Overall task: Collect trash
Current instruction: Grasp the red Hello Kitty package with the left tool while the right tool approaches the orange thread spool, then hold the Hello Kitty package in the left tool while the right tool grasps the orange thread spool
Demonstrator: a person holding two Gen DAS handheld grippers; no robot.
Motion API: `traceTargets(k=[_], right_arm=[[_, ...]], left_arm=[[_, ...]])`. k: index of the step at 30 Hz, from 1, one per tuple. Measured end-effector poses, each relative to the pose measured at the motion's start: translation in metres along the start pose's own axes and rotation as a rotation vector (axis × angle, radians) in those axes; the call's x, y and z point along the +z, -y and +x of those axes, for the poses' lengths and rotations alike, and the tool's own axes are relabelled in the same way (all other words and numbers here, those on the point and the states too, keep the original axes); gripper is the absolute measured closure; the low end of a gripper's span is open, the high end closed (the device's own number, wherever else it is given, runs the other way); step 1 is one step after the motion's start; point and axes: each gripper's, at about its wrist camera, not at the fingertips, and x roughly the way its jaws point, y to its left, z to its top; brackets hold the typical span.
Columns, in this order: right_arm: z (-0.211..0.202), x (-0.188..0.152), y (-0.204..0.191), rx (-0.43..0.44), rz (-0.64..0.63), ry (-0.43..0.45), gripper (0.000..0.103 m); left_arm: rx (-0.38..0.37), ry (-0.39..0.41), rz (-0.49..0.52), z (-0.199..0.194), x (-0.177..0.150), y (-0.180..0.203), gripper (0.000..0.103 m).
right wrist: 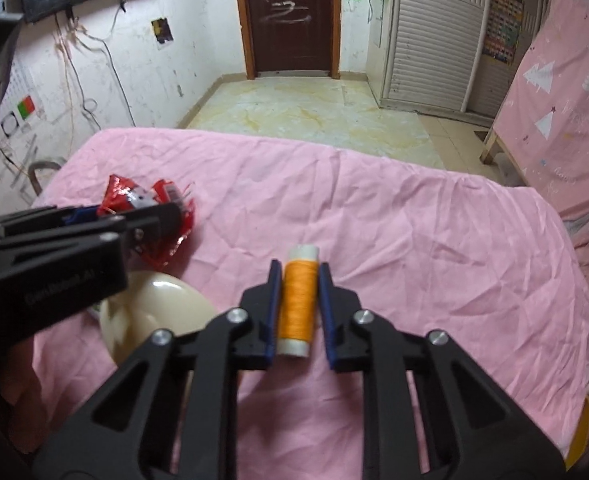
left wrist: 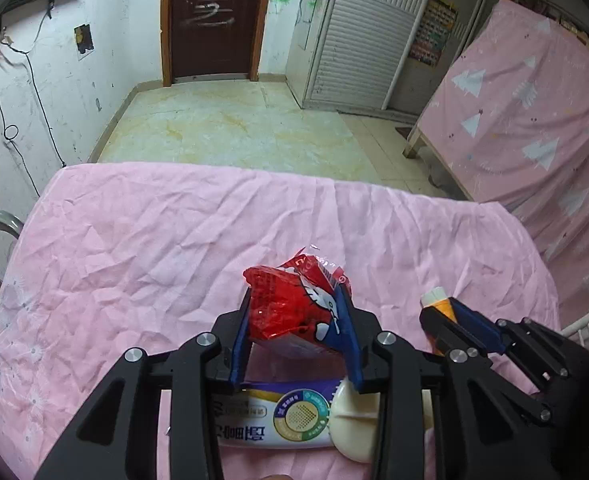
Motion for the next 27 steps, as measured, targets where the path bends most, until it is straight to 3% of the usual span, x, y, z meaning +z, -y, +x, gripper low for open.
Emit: traceTargets(k=[11,20,23,27], right_arm=[[-0.052,-0.007,0.018,0.021,0.063,0.106,0.086],[-0.102,-0.029,0.047,0.007,0.104,0.175,0.086],[-0.111,-0.039,0.053,0.007,0.110,0.178,0.095],[-0.112,-0.046,0.070,0.075,0.170,0.165,0.094]], left_arm=[[-0.027,0.093,-0.026,-0.056,0.000,0.003,0.074],[-0.055,0.151,0.044,-0.105,-0.020,0.046,0.074],[-0.063,0.168,0.066,-0.117,-0.025,0.063,0.074],[-0.058,0.192,0.089,-0.130,-0.032,0.080,0.074]])
